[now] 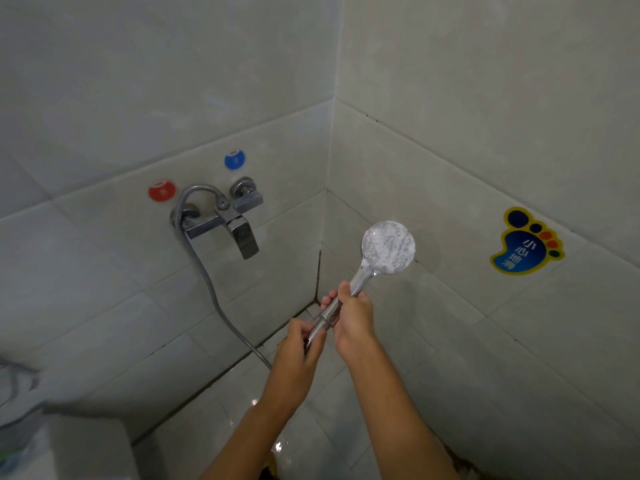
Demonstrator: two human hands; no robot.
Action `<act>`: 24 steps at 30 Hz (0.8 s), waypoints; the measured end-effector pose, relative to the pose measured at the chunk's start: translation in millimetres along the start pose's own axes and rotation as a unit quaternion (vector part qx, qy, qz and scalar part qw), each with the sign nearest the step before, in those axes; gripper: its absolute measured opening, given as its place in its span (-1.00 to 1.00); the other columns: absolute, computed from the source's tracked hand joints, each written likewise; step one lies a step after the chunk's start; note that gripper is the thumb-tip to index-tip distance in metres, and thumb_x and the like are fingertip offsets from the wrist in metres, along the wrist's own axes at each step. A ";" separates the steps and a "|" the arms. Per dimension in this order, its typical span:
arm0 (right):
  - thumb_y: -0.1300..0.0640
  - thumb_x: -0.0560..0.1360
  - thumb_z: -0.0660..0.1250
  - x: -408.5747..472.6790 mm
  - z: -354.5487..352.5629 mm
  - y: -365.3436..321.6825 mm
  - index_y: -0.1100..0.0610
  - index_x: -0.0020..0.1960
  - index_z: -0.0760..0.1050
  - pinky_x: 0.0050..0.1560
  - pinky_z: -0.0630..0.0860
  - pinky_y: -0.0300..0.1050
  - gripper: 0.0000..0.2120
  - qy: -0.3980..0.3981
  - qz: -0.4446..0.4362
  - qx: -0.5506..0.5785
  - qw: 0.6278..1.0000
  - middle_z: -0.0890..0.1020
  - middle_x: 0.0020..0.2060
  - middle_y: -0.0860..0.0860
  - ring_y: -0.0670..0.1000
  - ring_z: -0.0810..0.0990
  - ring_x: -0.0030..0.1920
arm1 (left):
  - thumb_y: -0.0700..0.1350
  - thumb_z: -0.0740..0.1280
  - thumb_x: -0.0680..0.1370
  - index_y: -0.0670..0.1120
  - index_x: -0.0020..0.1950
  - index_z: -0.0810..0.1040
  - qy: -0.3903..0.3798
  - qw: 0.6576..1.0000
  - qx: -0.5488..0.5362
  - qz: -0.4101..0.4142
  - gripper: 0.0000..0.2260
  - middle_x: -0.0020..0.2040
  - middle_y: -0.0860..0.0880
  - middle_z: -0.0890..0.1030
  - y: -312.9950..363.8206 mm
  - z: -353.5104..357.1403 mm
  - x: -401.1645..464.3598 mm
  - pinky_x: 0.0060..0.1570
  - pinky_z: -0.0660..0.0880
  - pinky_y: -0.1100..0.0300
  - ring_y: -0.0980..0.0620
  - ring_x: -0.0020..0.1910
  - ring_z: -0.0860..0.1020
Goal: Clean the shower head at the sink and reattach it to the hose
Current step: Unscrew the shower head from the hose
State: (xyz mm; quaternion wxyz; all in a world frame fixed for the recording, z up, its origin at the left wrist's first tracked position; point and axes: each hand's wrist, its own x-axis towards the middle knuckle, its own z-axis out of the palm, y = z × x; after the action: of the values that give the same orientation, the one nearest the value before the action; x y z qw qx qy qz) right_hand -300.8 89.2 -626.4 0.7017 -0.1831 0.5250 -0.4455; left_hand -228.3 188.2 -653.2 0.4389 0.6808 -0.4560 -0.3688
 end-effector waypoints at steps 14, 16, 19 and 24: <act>0.18 0.66 0.19 2.3 -0.9 -0.3 0.22 -0.01 0.40 -0.20 0.57 -0.09 -0.88 0.000 0.008 0.024 1.000 0.48 -0.29 0.08 0.02 0.54 -0.31 | -0.10 0.35 0.56 -0.01 0.00 0.43 0.008 1.000 0.005 0.011 -0.90 -0.24 -0.06 0.58 -3.0 -2.7 2.5 -0.36 0.50 0.06 -0.01 -0.36 0.52; 0.18 0.66 0.19 2.9 -1.3 -0.7 0.22 -0.02 0.41 -0.19 0.56 -0.08 -0.87 0.000 0.005 0.022 1.000 0.48 -0.30 0.08 0.02 0.54 -0.31 | -0.06 0.30 0.58 0.01 -0.03 0.46 0.004 1.000 0.004 0.011 -0.96 -0.30 -0.06 0.55 -2.4 -1.5 2.3 -0.45 0.39 0.19 0.13 -0.44 0.43; 0.18 0.66 0.18 3.2 -2.8 -1.2 0.22 -0.02 0.41 -0.18 0.56 -0.08 -0.87 -0.002 0.005 0.020 1.000 0.49 -0.30 0.08 0.02 0.54 -0.31 | -0.02 0.27 0.59 0.04 -0.02 0.50 0.005 1.000 0.001 0.013 -0.95 -0.29 -0.11 0.57 -2.7 0.1 2.2 -0.44 0.36 0.19 0.16 -0.45 0.41; 0.19 0.66 0.20 5.2 -3.6 -1.8 0.21 -0.05 0.41 -0.22 0.55 -0.09 -0.86 0.007 0.011 0.032 0.999 0.48 -0.31 0.08 0.03 0.53 -0.32 | -0.15 0.42 0.50 0.01 0.10 0.40 -0.003 1.000 -0.004 0.005 -0.73 -0.19 -0.02 0.57 -1.4 -1.7 4.1 -0.27 0.57 0.03 -0.02 -0.27 0.57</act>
State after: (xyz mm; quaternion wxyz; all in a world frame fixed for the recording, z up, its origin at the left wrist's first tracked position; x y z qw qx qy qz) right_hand -304.5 84.8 -629.4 0.7085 -0.1520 0.5173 -0.4553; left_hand -225.0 185.0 -654.3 0.4426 0.6753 -0.4592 -0.3704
